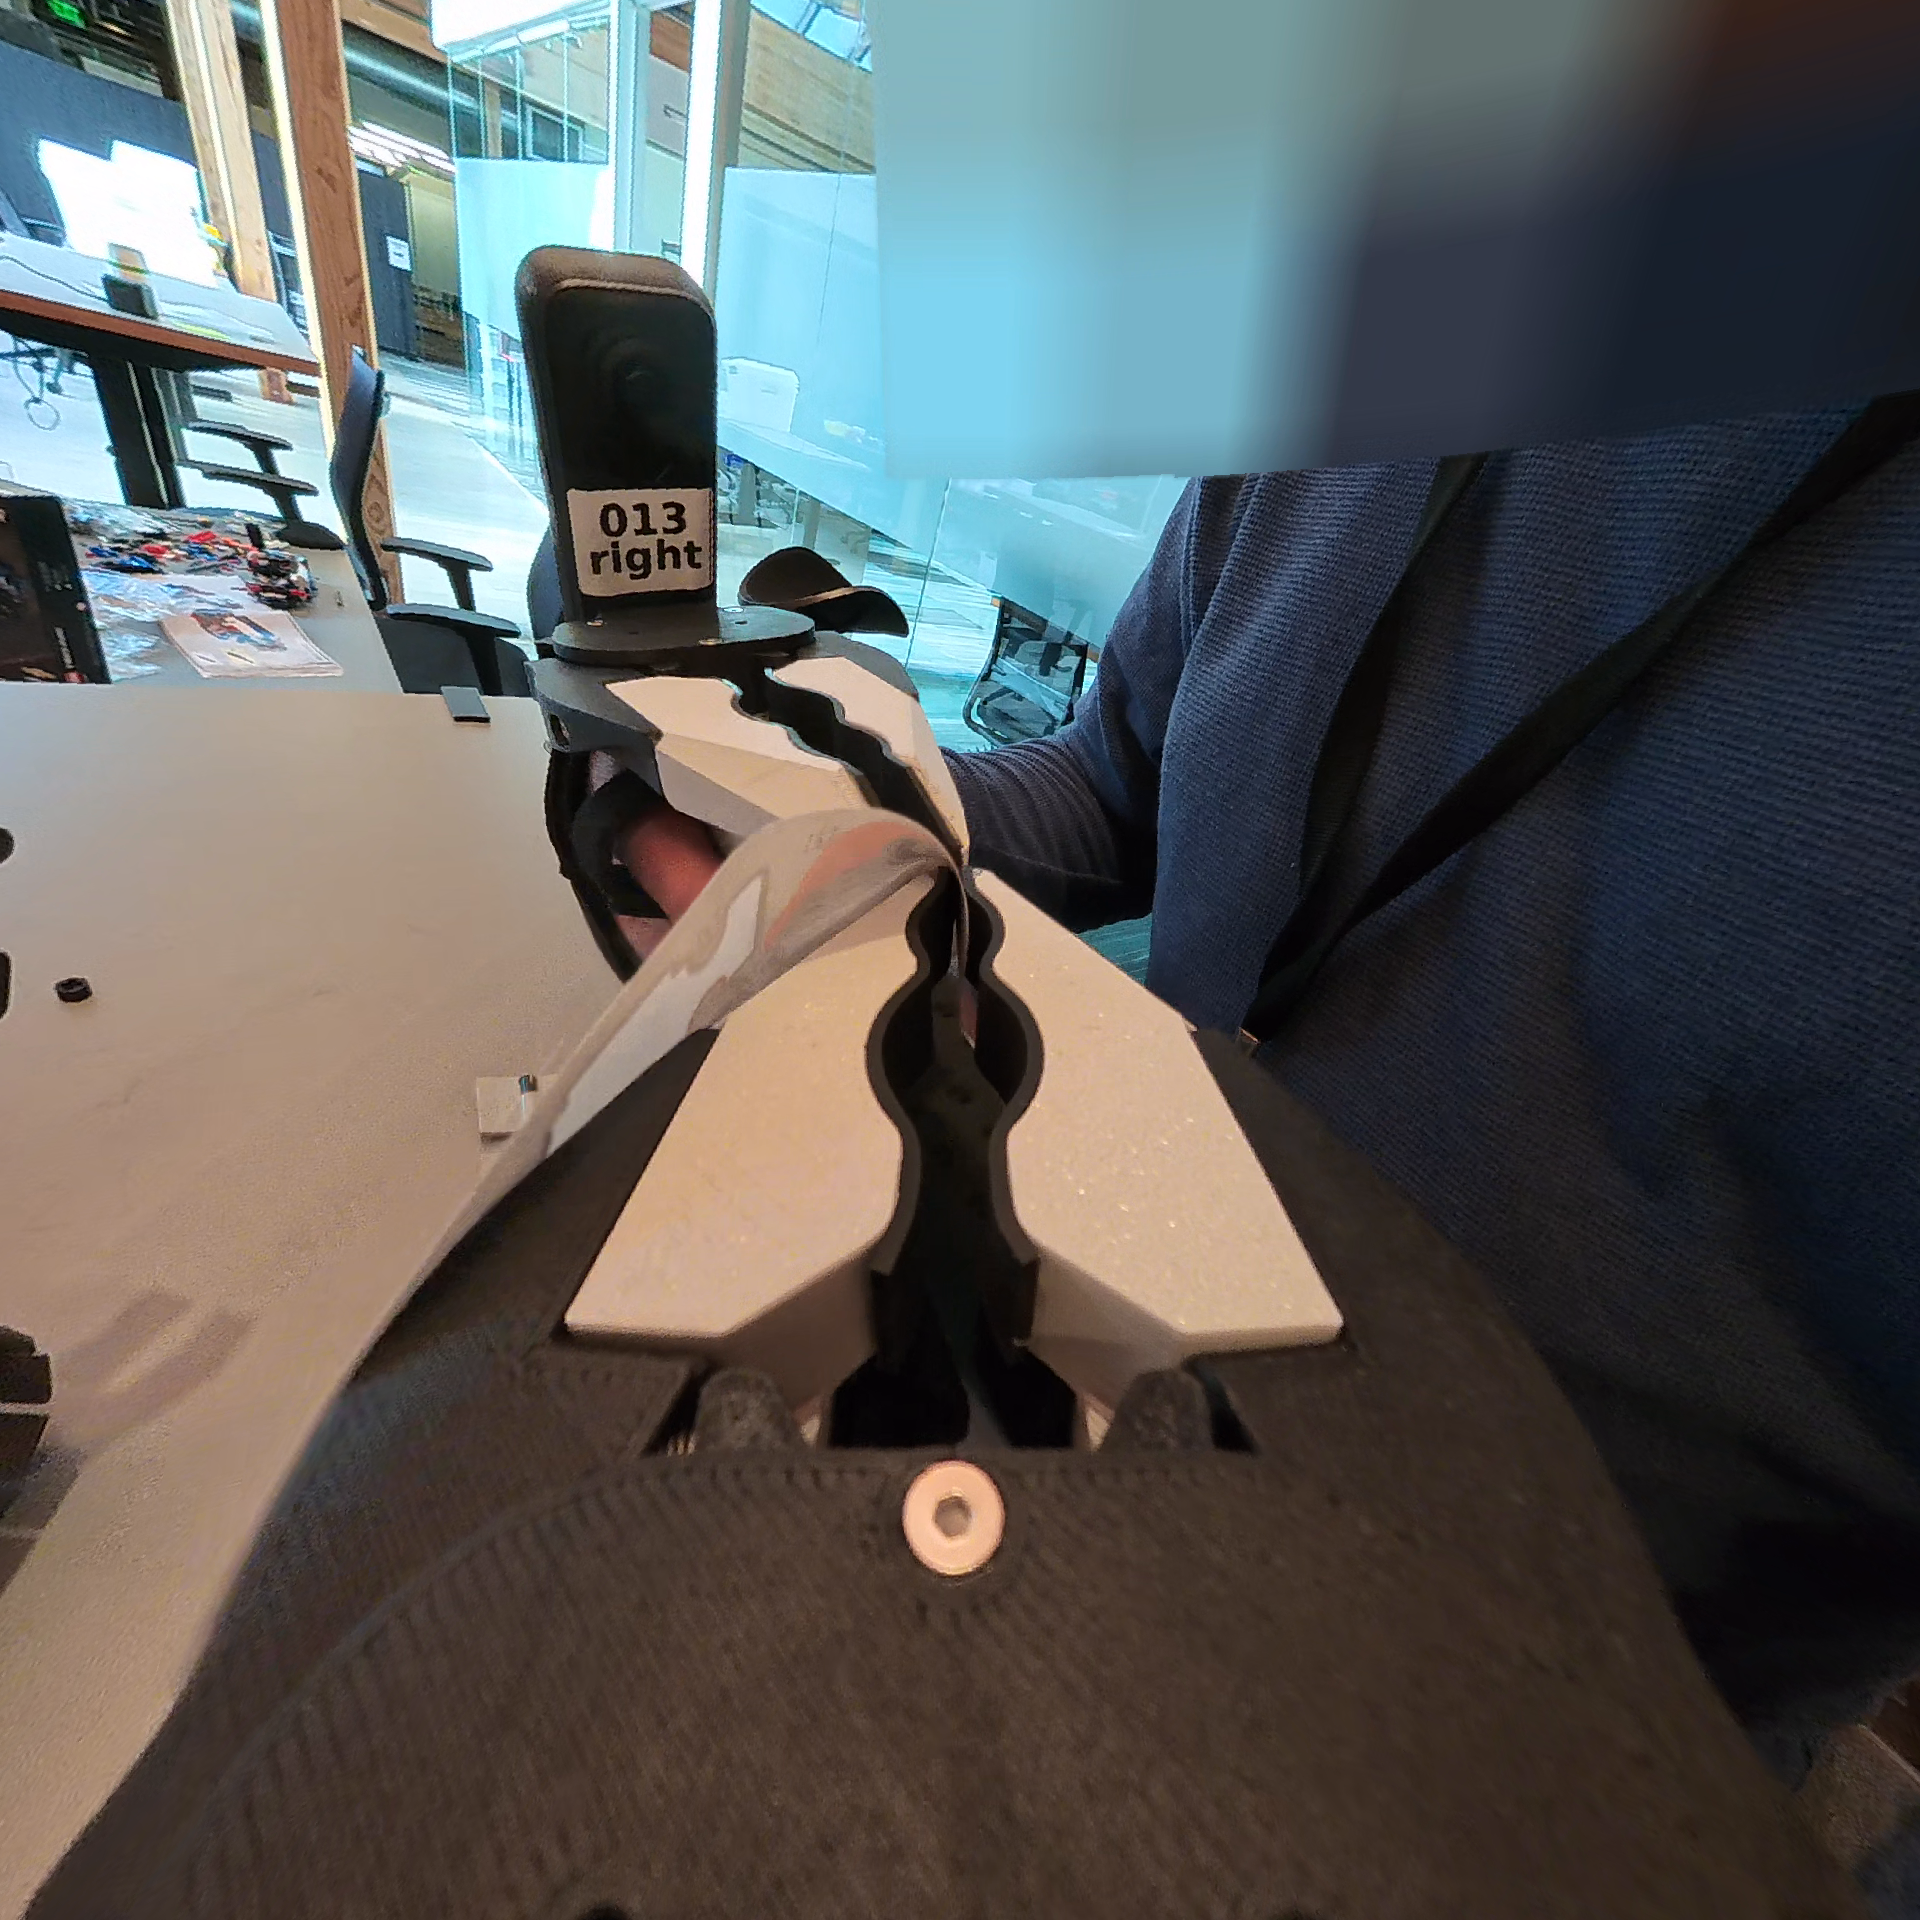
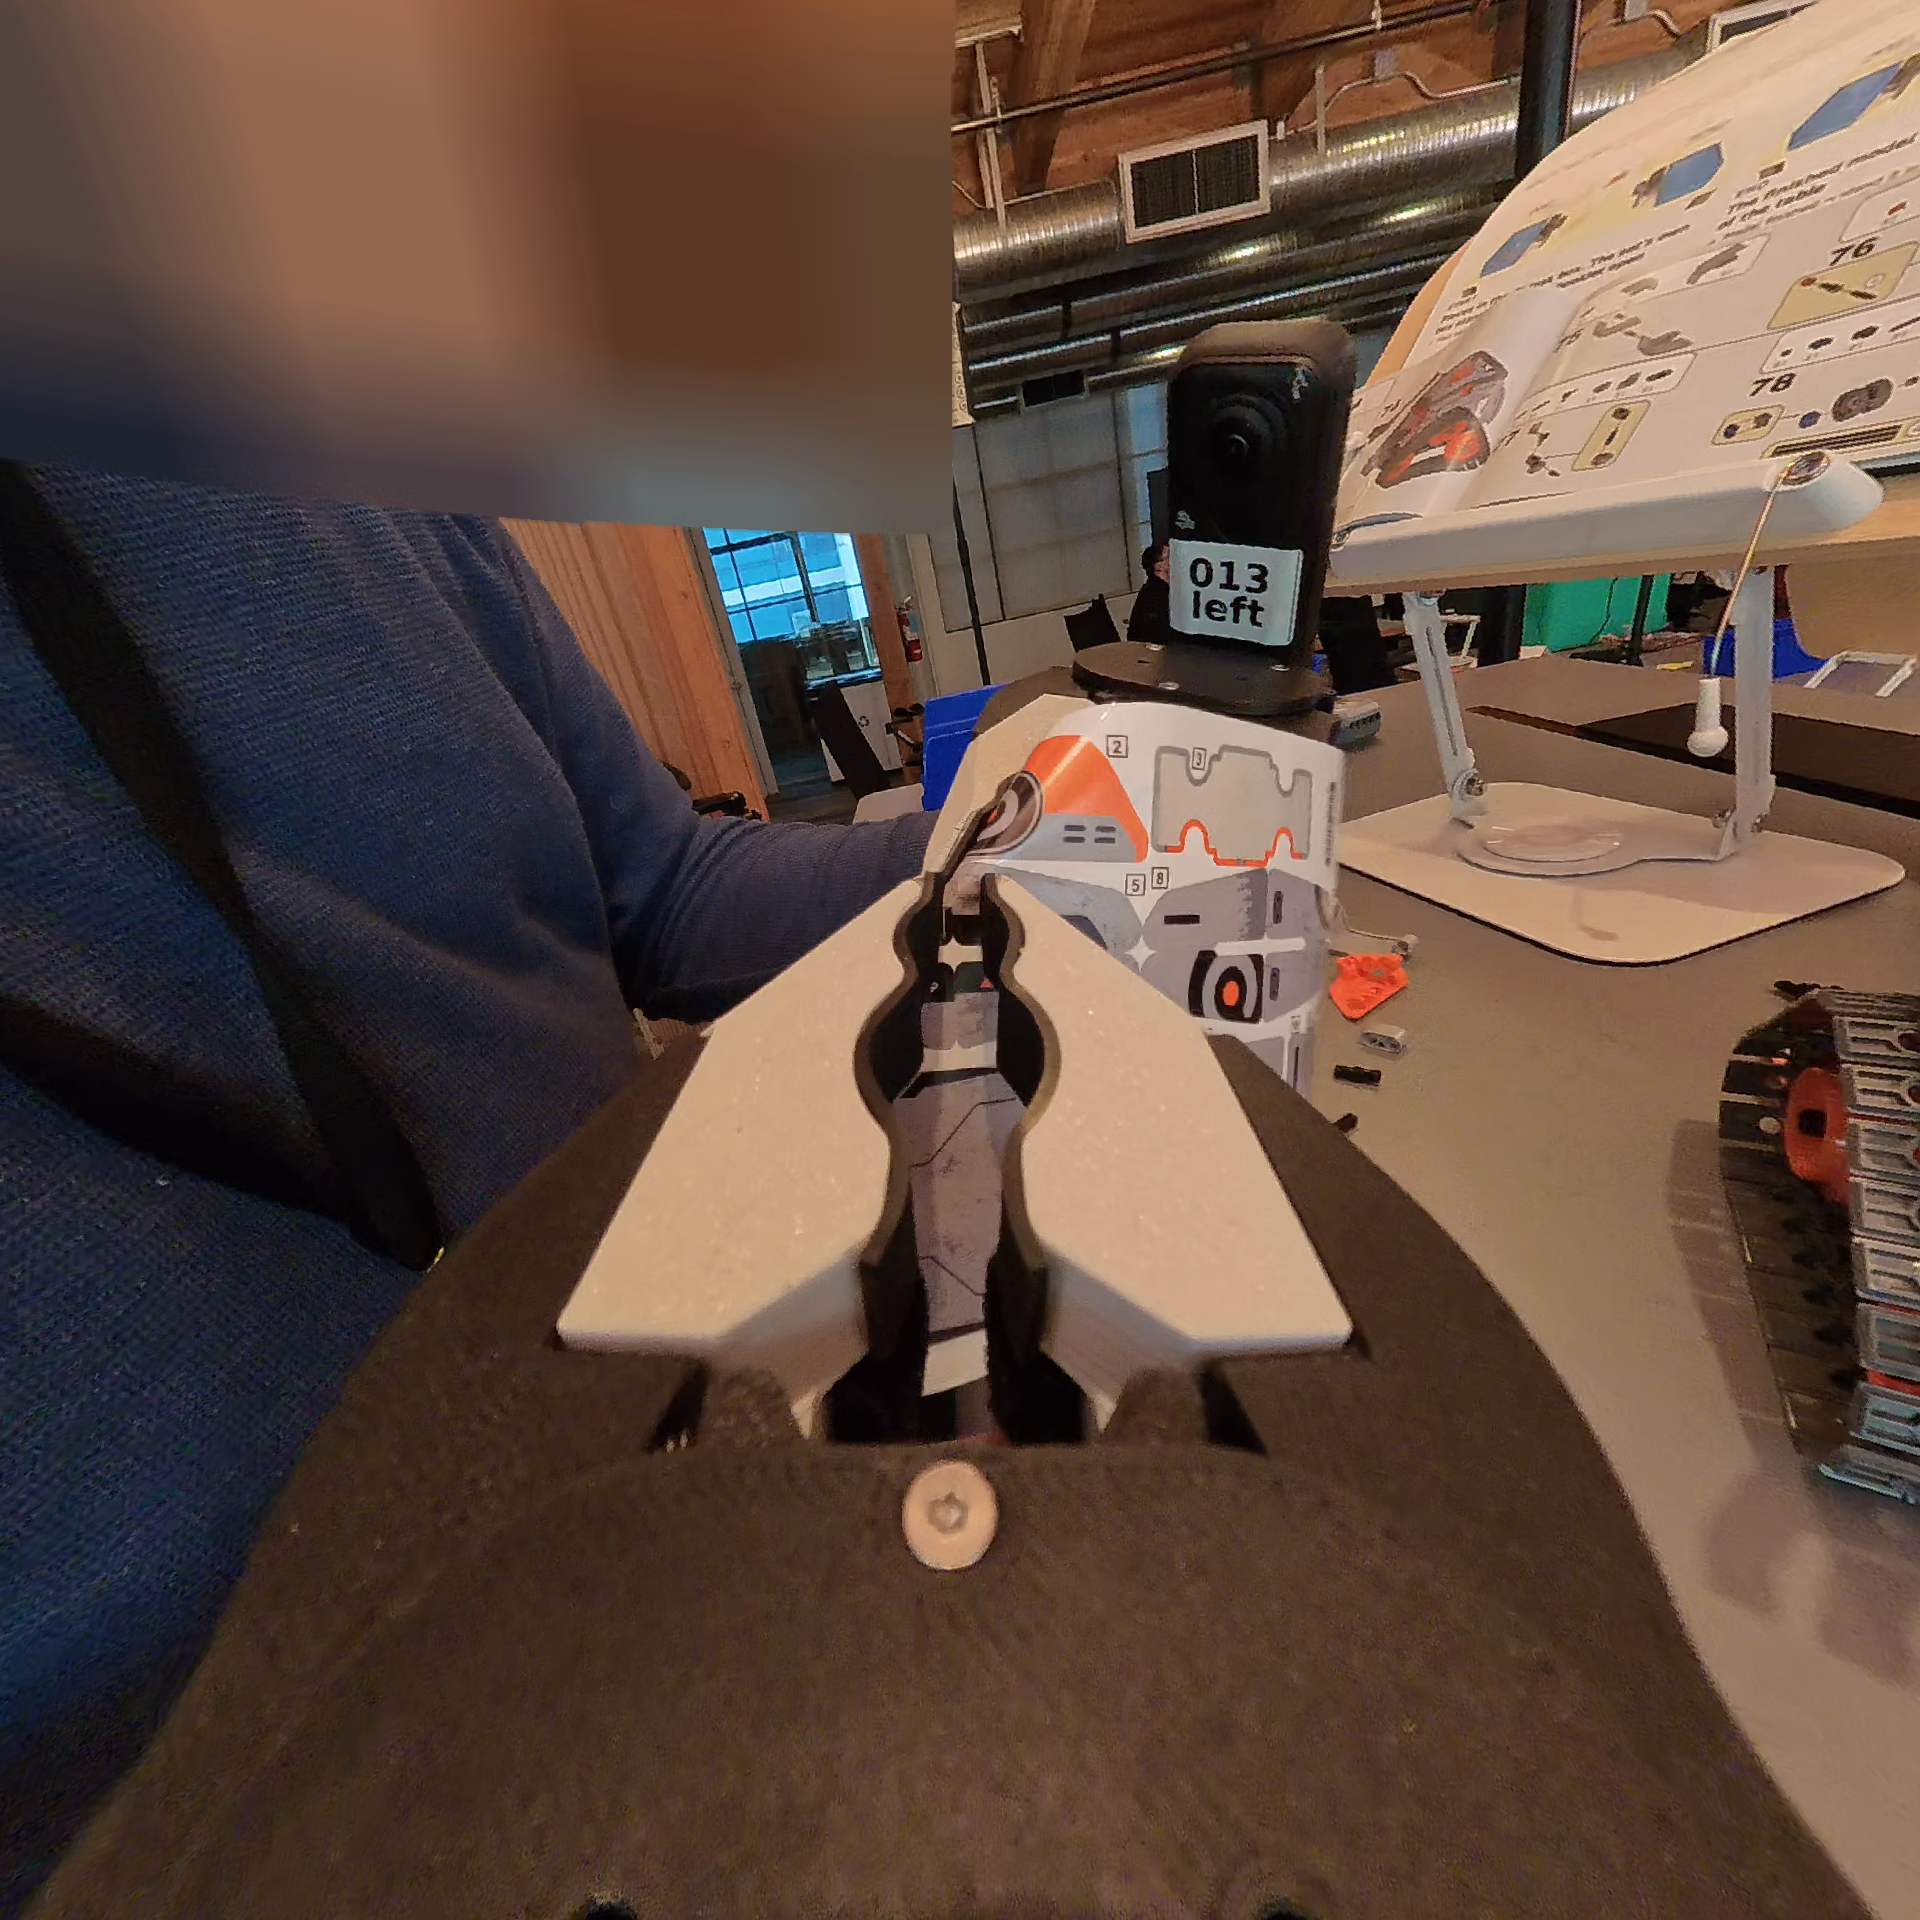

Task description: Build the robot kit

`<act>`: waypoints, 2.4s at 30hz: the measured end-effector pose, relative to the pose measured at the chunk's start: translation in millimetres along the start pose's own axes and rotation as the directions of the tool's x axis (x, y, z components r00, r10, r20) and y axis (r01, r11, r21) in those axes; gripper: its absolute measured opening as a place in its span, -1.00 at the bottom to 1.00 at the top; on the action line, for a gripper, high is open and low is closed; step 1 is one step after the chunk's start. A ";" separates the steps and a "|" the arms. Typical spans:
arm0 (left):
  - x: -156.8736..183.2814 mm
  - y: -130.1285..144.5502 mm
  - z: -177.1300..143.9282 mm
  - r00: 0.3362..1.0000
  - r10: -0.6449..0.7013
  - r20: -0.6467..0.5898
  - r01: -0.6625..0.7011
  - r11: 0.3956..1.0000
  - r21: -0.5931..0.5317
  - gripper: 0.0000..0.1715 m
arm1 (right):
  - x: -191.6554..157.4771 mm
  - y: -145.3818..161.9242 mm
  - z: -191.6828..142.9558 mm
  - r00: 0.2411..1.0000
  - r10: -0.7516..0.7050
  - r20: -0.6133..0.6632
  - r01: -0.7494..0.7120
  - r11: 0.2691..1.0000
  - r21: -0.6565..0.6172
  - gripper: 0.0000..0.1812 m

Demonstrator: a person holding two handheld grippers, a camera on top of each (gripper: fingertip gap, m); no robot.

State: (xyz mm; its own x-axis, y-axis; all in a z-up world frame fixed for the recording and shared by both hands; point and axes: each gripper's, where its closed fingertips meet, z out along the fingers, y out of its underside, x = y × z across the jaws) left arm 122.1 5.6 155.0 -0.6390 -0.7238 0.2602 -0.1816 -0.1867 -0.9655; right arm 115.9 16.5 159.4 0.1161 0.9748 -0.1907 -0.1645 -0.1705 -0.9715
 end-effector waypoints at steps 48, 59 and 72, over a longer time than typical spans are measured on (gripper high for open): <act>-10.7 4.9 -12.6 0.996 -0.083 0.034 0.083 0.997 -0.009 -1.00 | 19.1 -10.6 -19.3 0.994 0.091 -0.054 -0.085 0.992 0.093 -1.00; -19.5 44.7 -33.9 0.904 -0.395 0.164 0.410 0.910 -0.065 -1.00 | 32.5 -10.7 -33.0 0.984 0.085 -0.159 -0.071 0.993 0.092 -1.00; -35.8 77.7 -75.7 0.791 -0.406 0.458 0.503 0.857 -0.108 -0.19 | 46.5 -11.1 -16.8 0.938 -0.035 -0.346 0.034 0.999 -0.010 -1.00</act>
State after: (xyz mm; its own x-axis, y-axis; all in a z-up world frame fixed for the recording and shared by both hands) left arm 74.3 67.2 71.6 -0.0892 -0.8008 0.5923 -0.5582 -0.4523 -0.6956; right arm 139.6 61.3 158.9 0.4535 0.8701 -0.1932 -0.1507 -0.1388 -0.9788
